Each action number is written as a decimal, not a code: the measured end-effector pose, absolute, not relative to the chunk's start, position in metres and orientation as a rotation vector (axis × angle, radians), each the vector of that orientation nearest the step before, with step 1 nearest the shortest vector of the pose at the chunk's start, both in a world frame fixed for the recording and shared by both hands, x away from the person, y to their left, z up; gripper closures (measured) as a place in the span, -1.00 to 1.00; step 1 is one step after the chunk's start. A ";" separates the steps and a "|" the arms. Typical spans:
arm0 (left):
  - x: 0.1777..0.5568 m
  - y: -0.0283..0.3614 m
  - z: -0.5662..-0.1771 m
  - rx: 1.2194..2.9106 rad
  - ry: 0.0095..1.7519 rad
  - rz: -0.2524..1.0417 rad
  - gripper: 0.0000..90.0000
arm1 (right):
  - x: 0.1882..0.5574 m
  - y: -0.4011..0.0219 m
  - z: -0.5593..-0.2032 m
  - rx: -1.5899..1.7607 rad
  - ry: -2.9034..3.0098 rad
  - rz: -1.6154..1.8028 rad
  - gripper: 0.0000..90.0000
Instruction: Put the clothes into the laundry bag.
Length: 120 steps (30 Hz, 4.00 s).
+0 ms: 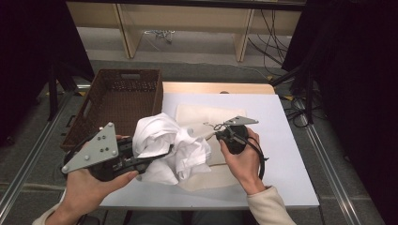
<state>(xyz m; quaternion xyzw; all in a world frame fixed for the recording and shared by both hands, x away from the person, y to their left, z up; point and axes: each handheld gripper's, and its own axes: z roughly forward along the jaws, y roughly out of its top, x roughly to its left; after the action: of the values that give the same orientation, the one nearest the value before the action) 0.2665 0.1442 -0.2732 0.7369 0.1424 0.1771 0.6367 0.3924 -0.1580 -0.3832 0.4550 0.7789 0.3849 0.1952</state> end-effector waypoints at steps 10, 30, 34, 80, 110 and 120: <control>0.253 0.126 -0.273 1.712 0.246 0.264 0.70 | 0.391 -0.158 -0.383 1.281 2.179 1.082 0.97; 0.308 0.085 -0.356 1.921 0.411 0.105 0.69 | 0.393 -0.161 -0.382 1.269 2.197 1.083 0.97; 0.322 0.075 -0.372 1.956 0.448 0.107 0.69 | 0.393 -0.162 -0.381 1.265 2.186 1.073 0.97; 0.381 0.018 -0.431 2.156 0.608 0.243 0.67 | 0.384 -0.157 -0.373 1.236 2.179 1.089 0.97; 0.384 0.015 -0.446 2.145 0.627 0.345 0.06 | 0.387 -0.160 -0.377 1.229 2.189 1.098 0.97; 0.358 0.038 -0.420 2.080 0.575 0.378 -0.18 | 0.387 -0.160 -0.377 1.237 2.196 1.089 0.97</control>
<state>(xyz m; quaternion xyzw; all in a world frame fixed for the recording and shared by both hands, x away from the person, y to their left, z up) 0.3576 0.0380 -0.4205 0.8441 0.2333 0.1535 0.4577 0.3866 -0.1601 -0.3769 0.4417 0.7841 0.3890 0.1968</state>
